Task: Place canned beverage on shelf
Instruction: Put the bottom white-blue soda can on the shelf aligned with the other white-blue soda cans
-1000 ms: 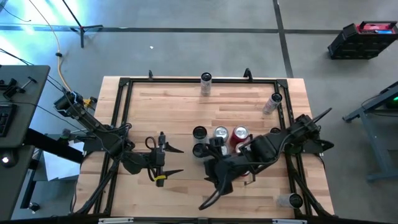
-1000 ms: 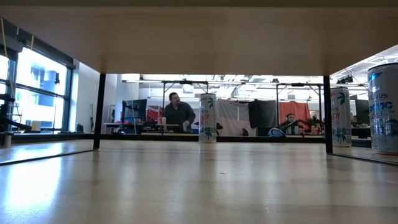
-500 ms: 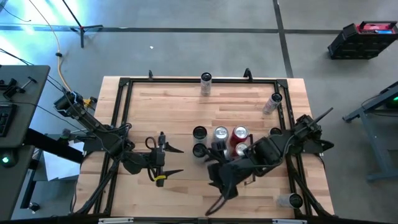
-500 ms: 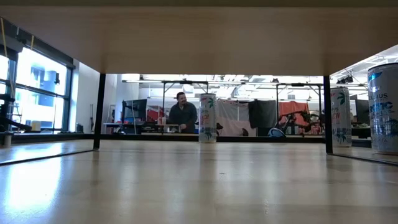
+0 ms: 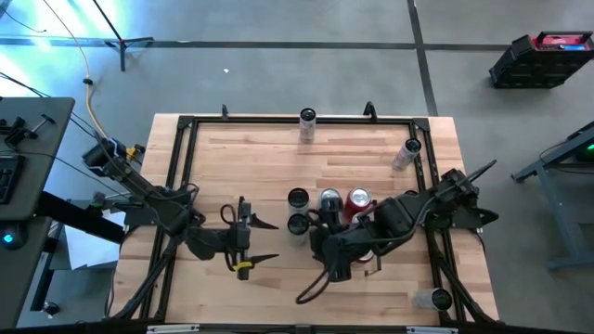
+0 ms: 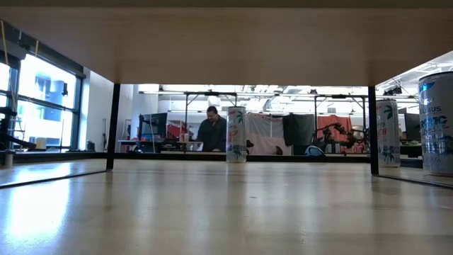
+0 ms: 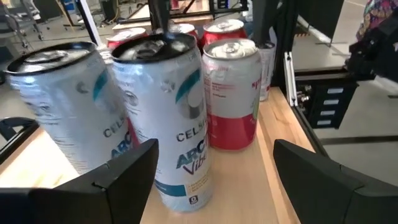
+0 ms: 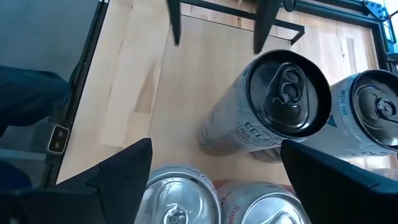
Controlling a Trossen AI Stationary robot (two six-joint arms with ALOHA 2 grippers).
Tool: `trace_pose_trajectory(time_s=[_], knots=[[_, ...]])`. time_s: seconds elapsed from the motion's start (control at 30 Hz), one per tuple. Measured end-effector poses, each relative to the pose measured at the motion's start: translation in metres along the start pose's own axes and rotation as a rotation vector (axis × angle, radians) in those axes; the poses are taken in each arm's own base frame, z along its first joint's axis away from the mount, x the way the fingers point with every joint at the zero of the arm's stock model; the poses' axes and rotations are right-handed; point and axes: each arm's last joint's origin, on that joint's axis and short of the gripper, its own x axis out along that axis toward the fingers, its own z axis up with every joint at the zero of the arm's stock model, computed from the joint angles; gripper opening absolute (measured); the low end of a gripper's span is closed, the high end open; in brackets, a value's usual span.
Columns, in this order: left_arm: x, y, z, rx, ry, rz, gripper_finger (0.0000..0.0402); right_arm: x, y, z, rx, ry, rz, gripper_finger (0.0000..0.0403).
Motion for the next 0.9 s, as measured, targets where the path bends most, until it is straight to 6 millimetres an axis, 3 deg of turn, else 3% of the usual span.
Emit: trace_pose_trajectory(time_s=[0.4, 0.73, 0.9], knots=[[0.020, -0.011, -0.005, 0.004, -0.044, -0.072, 0.0307, 0.003, -0.007, 0.003, -0.004, -0.018, -0.034, 0.0341], [0.005, -0.023, -0.003, 0.061, -0.064, -0.149, 0.0307, 0.004, -0.009, 0.004, 0.002, -0.022, -0.038, 0.0341], [0.002, -0.016, -0.005, 0.113, -0.015, -0.052, 0.0307, 0.002, -0.004, 0.003, -0.006, -0.018, -0.029, 0.0341]])
